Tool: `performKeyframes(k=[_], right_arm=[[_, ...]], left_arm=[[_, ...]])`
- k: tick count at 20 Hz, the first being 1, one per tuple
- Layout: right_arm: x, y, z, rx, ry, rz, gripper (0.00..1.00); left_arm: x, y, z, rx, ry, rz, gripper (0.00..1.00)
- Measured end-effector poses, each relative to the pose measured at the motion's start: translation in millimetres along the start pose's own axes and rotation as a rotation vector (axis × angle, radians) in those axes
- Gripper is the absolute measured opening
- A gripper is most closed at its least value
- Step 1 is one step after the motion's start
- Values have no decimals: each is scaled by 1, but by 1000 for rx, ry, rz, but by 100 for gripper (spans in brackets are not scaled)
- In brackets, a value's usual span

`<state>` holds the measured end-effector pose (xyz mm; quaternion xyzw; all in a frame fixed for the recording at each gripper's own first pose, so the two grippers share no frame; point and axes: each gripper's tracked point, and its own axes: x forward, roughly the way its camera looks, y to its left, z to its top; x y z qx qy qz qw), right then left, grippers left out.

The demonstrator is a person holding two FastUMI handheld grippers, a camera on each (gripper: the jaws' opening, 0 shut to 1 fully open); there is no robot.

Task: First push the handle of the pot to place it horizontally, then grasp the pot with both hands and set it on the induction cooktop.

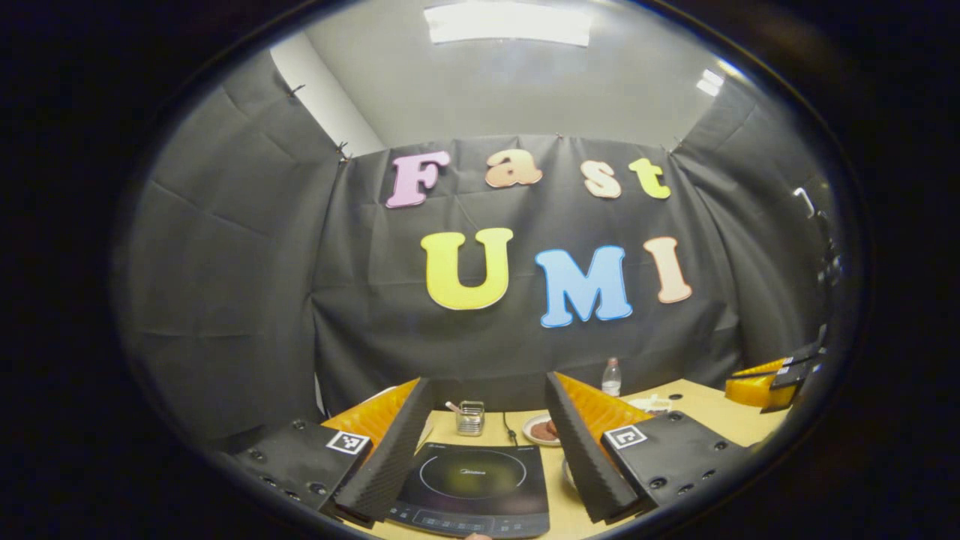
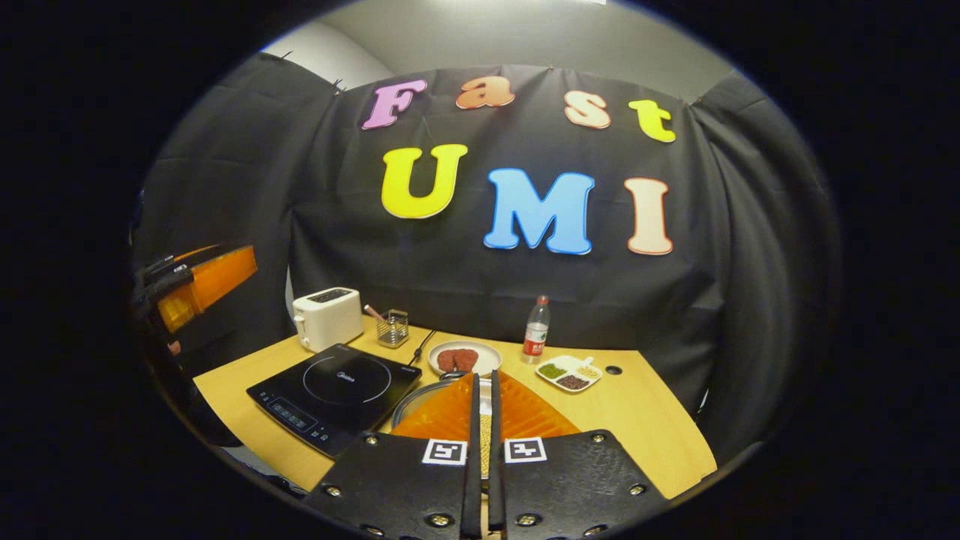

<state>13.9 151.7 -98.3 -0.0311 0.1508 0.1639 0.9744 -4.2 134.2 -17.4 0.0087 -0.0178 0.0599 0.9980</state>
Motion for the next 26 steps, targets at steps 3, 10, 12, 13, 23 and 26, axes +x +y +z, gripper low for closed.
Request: performKeyframes(k=[3, 10, 12, 13, 23, 26], right_arm=[[10, 13, -19, -36, 66, 53, 4], [27, 30, -73, -57, 227, 200, 4], [29, 34, -89, -60, 274, 244, 4], [30, 36, -98, -55, 301, 269, 4], [24, 42, -177, -77, 535, 420, 4], [23, 36, -195, -69, 596, 428, 4]], left_arm=[[5, 10, -8, -8, 16, 16, 98], [20, 9, -17, 7, 43, 76, 98], [23, 1, -19, 2, 54, 85, 98], [25, -3, -21, 3, 57, 88, 98], [36, -30, -30, 30, 92, 119, 98], [35, -36, -34, 39, 103, 124, 98]])
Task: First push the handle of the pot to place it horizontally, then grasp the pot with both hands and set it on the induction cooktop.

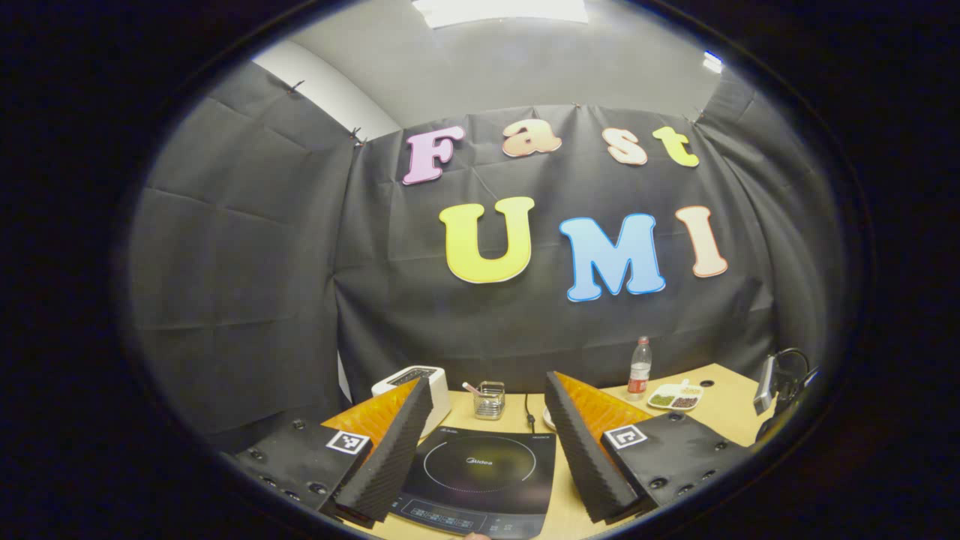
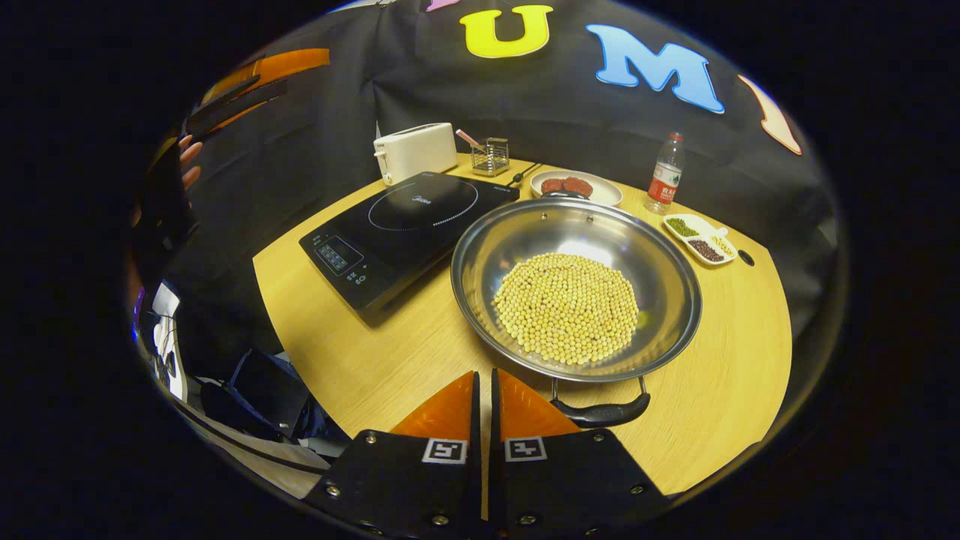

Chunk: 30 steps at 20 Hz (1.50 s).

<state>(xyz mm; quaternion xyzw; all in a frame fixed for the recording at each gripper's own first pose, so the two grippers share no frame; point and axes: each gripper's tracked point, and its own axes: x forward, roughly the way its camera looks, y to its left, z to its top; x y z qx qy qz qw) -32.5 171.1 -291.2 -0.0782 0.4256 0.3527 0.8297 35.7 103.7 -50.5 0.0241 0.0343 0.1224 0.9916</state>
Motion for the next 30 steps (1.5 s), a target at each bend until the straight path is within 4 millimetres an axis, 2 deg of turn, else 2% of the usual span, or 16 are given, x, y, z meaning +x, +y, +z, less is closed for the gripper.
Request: performKeyframes(k=[4, 5, 8, 13, 30], right_arm=[[5, -16, -14, 39, 41, -21, 5], [6, -21, -16, 52, 45, -28, 5], [6, -26, -18, 102, 43, -16, 1], [3, -45, -20, 121, 41, -50, 1], [-3, -144, -19, 270, 34, -219, 1]], left_arm=[[-1, -9, -4, 4, 15, 5, 100], [0, -11, -4, 3, 17, 4, 98], [0, -19, -3, 12, 18, 0, 98], [3, -34, -1, 13, 13, -9, 100], [6, -58, -3, 25, 34, 0, 98]])
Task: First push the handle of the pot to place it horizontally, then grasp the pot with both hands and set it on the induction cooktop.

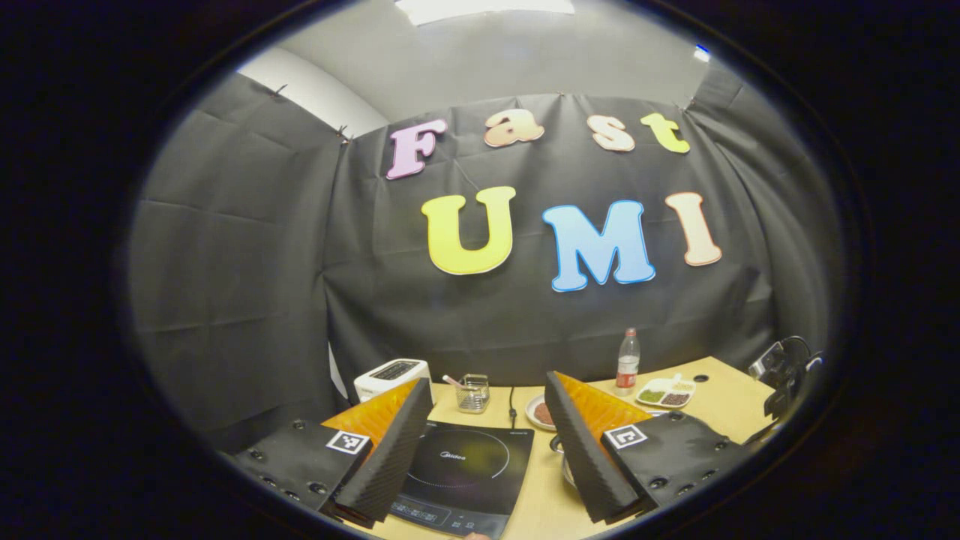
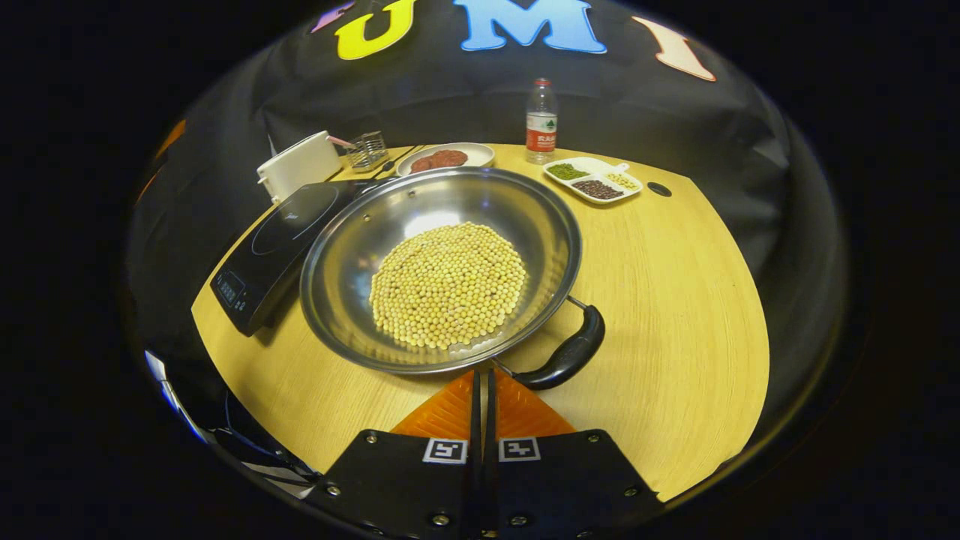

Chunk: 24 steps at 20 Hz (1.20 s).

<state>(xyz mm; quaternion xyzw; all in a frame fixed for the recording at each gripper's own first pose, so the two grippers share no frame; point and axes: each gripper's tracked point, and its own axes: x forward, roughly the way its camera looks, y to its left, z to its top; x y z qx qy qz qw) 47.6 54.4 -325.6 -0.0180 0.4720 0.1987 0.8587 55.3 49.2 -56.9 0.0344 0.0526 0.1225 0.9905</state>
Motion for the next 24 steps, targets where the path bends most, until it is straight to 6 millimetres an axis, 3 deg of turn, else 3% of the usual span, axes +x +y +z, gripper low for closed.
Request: performKeyframes(k=[15, 24], right_arm=[[16, -65, 36, 65, -57, -102, 1], [20, -87, 60, 34, -150, -102, 1]], left_arm=[[-12, -11, -6, 21, 26, 60, 98], [-7, -52, -21, 47, 57, 79, 98]])
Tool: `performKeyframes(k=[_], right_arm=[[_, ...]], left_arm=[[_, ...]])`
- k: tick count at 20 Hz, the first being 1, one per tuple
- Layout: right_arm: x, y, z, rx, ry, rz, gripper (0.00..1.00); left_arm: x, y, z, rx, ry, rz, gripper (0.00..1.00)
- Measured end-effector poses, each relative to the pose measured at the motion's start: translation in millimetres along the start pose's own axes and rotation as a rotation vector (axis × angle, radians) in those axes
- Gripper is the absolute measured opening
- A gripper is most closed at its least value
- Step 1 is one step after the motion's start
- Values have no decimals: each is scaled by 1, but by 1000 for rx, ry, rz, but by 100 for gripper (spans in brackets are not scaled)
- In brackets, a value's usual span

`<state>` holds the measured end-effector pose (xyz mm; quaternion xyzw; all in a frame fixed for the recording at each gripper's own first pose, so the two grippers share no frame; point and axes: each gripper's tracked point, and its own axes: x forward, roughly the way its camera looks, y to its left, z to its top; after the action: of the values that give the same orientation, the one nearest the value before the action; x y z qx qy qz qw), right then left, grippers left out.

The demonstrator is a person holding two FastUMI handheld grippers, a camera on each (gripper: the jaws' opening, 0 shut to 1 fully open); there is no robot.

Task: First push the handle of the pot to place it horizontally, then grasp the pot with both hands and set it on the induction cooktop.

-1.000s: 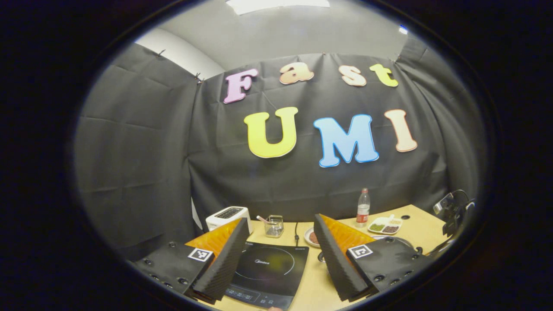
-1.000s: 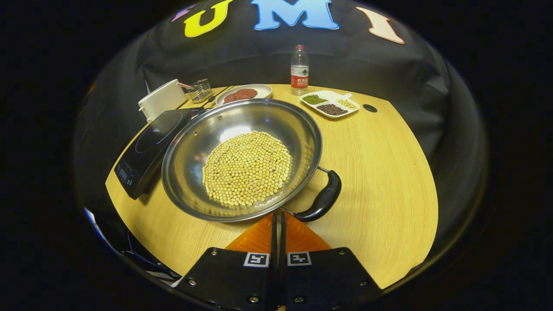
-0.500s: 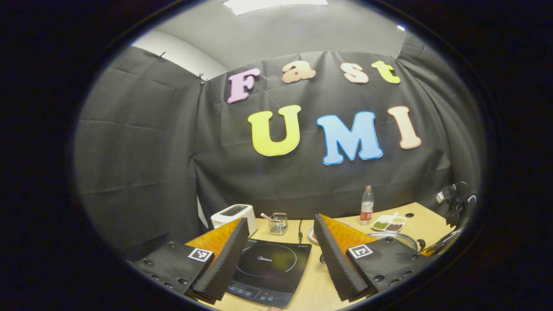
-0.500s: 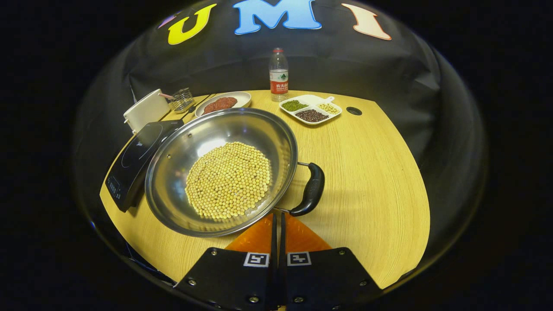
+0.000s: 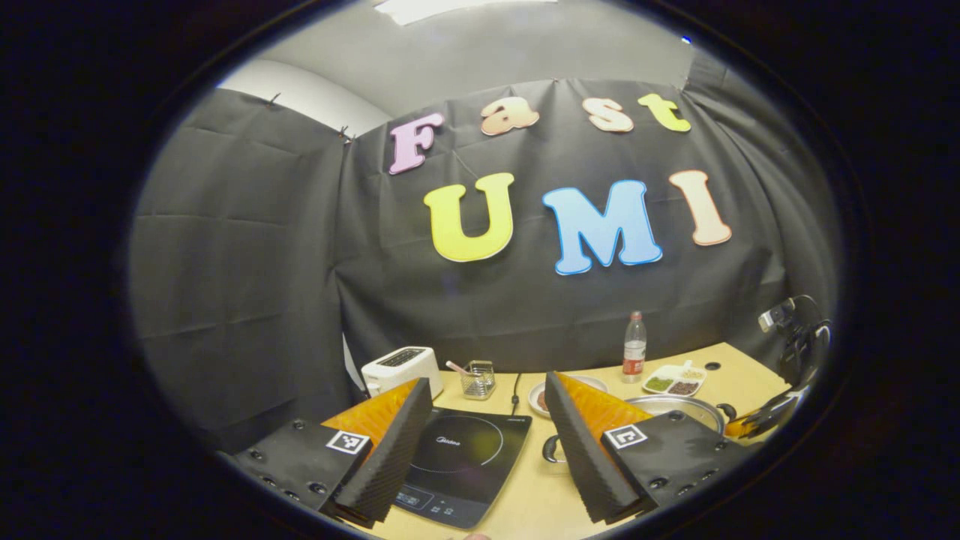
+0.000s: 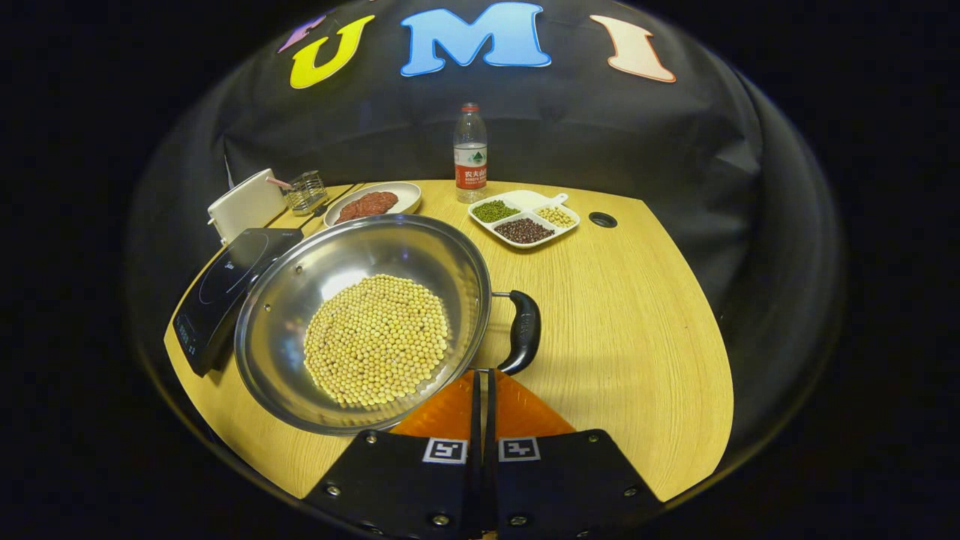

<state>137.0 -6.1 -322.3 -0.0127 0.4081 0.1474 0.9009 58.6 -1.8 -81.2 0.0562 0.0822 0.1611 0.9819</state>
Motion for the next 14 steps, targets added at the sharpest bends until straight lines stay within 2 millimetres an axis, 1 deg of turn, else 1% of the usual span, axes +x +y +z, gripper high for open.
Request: performKeyframes(k=[3, 4, 5, 6, 7, 8, 9, 11, 12, 13, 14], right_arm=[[-13, -3, 15, 21, -74, 14, 1], [-18, -5, 20, 30, -102, 14, 2], [-25, -5, 26, 39, -128, 18, 6], [-30, -2, 30, 49, -156, 29, 13], [-36, -1, 37, 50, -188, 30, 42], [-43, -2, 43, 47, -223, 25, 71], [-44, -3, 50, 35, -253, 14, 100], [-47, 1, 57, 15, -290, 0, 100], [-47, 4, 59, 10, -295, -4, 100], [-45, 6, 59, 9, -293, -7, 100], [-42, 7, 58, 11, -284, -16, 100]], left_arm=[[1, -14, -5, -11, 13, -10, 98], [3, -19, -6, -12, 16, -19, 95], [4, -21, -8, -9, 18, -26, 98], [7, -24, -10, -3, 20, -32, 98], [9, -26, -14, 1, 23, -40, 100], [13, -30, -17, 2, 31, -50, 100], [17, -33, -24, 0, 41, -59, 98], [28, -40, -37, -6, 66, -84, 100], [34, -44, -45, -10, 81, -102, 96], [41, -48, -52, -13, 94, -122, 98], [47, -53, -60, -14, 112, -146, 98]])
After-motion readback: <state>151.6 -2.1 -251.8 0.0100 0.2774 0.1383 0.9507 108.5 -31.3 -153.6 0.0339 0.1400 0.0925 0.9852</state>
